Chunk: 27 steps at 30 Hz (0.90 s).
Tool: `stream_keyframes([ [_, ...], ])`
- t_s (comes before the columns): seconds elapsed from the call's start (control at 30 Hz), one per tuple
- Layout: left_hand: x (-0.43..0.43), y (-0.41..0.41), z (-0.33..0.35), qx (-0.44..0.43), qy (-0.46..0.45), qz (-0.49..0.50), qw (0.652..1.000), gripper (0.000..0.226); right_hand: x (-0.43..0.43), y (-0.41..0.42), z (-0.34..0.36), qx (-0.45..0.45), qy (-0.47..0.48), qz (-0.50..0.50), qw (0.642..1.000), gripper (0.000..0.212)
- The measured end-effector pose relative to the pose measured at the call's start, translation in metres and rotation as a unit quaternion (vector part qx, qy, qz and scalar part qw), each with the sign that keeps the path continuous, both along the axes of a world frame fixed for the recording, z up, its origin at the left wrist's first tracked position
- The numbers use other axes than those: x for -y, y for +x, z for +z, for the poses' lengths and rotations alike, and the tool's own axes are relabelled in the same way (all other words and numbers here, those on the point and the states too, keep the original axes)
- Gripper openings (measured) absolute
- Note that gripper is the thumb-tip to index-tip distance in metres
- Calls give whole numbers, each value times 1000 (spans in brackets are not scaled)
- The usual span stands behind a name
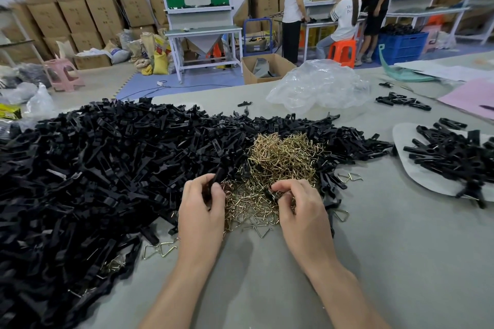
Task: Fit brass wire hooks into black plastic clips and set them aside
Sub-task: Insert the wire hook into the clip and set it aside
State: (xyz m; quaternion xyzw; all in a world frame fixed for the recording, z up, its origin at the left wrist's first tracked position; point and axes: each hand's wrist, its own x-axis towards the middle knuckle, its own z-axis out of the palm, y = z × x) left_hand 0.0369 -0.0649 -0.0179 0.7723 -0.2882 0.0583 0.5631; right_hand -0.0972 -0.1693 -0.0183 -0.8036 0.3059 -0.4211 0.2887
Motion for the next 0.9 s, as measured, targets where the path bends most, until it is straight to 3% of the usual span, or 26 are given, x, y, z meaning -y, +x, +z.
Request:
stream_keyframes([
  [0.13,-19,0,1,-99,-77,2,992,5,-3,-1,0,-12,-48,-7,999,25],
  [0.43,-54,12,3,-118,-109,22,987,6,-2,60,35,-112,-187,35,975,38],
  [0.57,-52,15,4,-116,-87,20,989,22,9,105,54,-202,-241,15,949,39],
  [0.73,-52,21,5,-115,-78,27,990,30,18,126,57,-352,-265,-5,898,24],
  [0.83,-52,20,9,-128,-86,20,988,26,21,122,55,-340,-282,2,897,21],
  [0.9,-52,19,11,-130,-101,9,986,22,19,114,57,-257,-237,31,937,18],
])
